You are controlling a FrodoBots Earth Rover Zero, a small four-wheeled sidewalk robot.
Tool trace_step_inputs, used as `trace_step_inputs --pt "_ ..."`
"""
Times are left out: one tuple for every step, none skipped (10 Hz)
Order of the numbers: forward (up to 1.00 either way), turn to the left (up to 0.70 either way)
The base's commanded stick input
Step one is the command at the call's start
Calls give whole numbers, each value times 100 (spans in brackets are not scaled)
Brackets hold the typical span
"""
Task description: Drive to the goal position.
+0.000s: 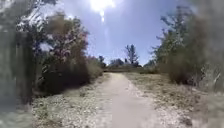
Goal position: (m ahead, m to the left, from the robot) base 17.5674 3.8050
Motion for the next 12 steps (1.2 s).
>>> trace_step_inputs --pt "70 -34" --pt "70 -31" --pt "70 0" --pt "70 0" --pt "70 0" --pt "70 0" --pt "70 0" --pt "70 0" --pt "70 0" --pt "70 0" --pt "70 0" --pt "70 0"
